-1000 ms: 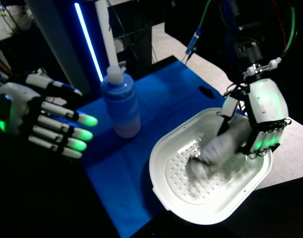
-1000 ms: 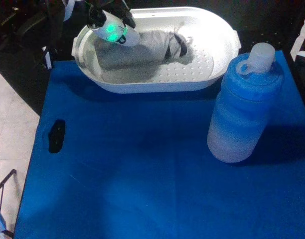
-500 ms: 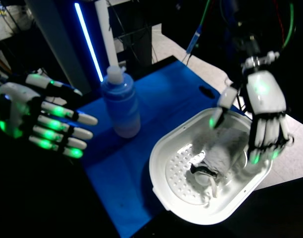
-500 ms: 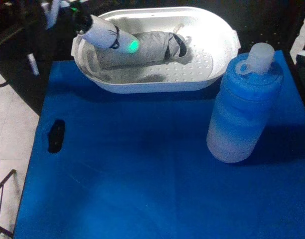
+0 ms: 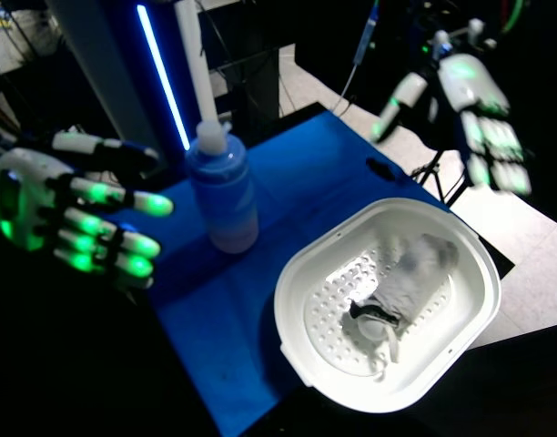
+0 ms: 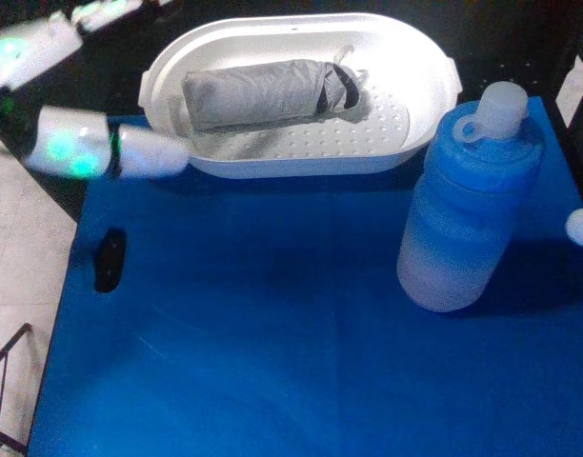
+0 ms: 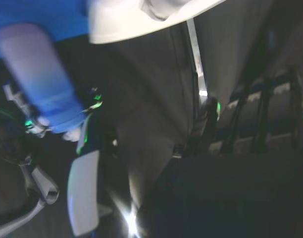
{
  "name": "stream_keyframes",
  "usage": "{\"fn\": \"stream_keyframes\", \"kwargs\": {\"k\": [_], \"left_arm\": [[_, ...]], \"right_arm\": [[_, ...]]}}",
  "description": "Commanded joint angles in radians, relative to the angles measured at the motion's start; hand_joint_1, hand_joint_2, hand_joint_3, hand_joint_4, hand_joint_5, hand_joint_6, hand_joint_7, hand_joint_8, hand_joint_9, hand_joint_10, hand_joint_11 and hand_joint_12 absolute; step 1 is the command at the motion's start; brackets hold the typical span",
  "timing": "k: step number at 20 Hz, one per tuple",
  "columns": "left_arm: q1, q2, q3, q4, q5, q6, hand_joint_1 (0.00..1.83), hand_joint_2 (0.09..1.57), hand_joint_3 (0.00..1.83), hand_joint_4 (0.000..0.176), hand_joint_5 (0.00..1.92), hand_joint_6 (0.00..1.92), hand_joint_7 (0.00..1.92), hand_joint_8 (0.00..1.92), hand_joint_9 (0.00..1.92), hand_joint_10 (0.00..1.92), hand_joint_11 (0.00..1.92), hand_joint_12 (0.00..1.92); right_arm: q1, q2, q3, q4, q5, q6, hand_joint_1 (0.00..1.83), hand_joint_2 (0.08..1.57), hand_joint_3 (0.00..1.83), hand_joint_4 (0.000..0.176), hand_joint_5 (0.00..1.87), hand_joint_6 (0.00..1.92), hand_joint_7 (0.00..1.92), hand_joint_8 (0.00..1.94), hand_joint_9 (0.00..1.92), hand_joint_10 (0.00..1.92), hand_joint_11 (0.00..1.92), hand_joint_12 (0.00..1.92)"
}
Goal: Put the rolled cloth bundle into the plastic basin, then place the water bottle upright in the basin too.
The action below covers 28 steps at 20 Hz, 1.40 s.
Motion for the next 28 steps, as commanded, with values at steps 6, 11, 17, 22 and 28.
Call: {"fn": "stream_keyframes", "kwargs": {"k": [6, 11, 17, 22, 28], "left_arm": [[0.261, 0.082, -0.163, -0.167, -0.545, -0.039, 0.63, 0.81, 0.00, 0.176, 0.00, 0.00, 0.00, 0.00, 0.00, 0.00, 0.00, 0.00], [0.368, 0.075, -0.212, -0.243, -0.642, -0.042, 0.62, 0.81, 0.00, 0.176, 0.00, 0.00, 0.00, 0.00, 0.00, 0.00, 0.00, 0.00], [0.417, 0.064, -0.229, -0.274, -0.668, -0.070, 0.70, 0.82, 0.00, 0.176, 0.00, 0.00, 0.00, 0.00, 0.00, 0.00, 0.00, 0.00], [0.423, 0.057, -0.232, -0.280, -0.682, -0.081, 0.71, 0.84, 0.00, 0.176, 0.00, 0.00, 0.00, 0.00, 0.00, 0.00, 0.00, 0.00], [0.428, 0.051, -0.232, -0.282, -0.687, -0.089, 0.73, 0.86, 0.01, 0.176, 0.00, 0.00, 0.00, 0.00, 0.00, 0.00, 0.00, 0.00]], "right_arm": [[0.080, -0.041, 0.005, -0.034, 0.124, 0.023, 0.82, 0.87, 0.00, 0.176, 0.06, 0.01, 0.01, 0.00, 0.09, 0.00, 0.23, 0.02], [0.147, -0.118, 0.027, -0.034, 0.126, 0.065, 0.77, 0.82, 0.00, 0.176, 0.06, 0.00, 0.07, 0.01, 0.15, 0.01, 0.29, 0.04], [0.203, -0.224, 0.088, -0.016, 0.128, 0.106, 0.84, 0.84, 0.00, 0.176, 0.07, 0.00, 0.14, 0.01, 0.17, 0.00, 0.29, 0.03], [0.231, -0.274, 0.110, -0.013, 0.124, 0.107, 0.87, 0.90, 0.01, 0.176, 0.09, 0.00, 0.20, 0.01, 0.17, 0.01, 0.29, 0.03], [0.233, -0.311, 0.139, -0.007, 0.071, 0.124, 1.03, 1.01, 0.00, 0.133, 0.30, 0.01, 0.43, 0.01, 0.44, 0.02, 0.17, 0.99]]}}
